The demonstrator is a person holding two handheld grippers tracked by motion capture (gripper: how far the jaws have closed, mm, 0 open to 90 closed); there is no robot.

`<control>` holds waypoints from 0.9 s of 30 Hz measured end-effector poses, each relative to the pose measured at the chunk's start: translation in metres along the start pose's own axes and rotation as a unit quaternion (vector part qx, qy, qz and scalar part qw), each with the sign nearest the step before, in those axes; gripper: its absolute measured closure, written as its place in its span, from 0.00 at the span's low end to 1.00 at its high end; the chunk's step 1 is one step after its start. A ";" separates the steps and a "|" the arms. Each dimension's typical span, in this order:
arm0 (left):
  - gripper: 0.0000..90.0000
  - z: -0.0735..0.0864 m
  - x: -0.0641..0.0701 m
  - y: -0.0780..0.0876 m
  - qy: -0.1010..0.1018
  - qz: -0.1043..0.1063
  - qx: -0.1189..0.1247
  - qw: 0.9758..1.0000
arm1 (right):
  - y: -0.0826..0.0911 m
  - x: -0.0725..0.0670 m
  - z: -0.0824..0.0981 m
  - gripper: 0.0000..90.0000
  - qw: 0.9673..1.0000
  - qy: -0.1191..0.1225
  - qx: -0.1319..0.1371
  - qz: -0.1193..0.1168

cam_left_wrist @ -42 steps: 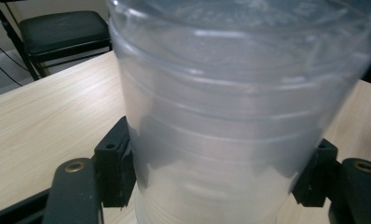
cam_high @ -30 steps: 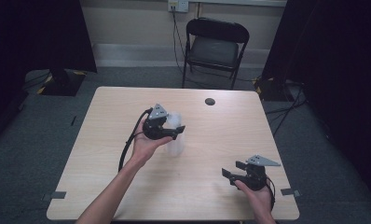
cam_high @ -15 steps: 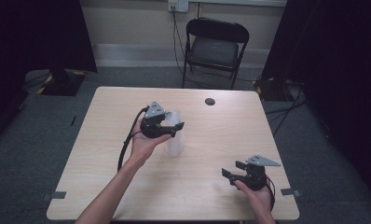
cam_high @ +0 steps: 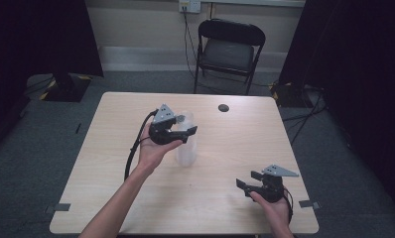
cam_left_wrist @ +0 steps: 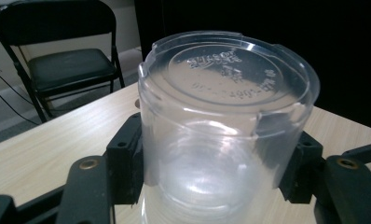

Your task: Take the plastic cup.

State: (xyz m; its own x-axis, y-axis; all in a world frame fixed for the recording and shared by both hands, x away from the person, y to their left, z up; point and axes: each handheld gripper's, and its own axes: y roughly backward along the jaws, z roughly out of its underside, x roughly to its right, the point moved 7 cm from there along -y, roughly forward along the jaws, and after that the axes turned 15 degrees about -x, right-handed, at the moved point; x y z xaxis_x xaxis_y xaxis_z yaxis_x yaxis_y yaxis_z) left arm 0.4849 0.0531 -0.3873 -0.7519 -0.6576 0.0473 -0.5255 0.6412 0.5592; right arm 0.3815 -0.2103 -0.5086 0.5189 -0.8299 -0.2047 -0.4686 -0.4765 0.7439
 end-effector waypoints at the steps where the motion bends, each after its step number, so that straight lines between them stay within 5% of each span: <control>1: 0.42 0.000 0.000 0.000 0.000 0.000 0.000 1.000 | 0.000 0.000 0.000 0.29 1.000 0.000 0.000 0.000; 27: 0.42 -0.034 0.005 0.032 -0.005 0.004 0.055 0.998 | -0.001 -0.002 -0.001 0.29 1.000 0.007 0.000 -0.003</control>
State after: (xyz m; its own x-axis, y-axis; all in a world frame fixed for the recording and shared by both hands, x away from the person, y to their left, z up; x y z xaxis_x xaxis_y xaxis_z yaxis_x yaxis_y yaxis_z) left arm 0.4779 0.0566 -0.3413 -0.7599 -0.6486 0.0426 -0.5599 0.6866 0.4638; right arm 0.3815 -0.2074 -0.5087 0.5326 -0.8223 -0.2004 -0.4650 -0.4821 0.7425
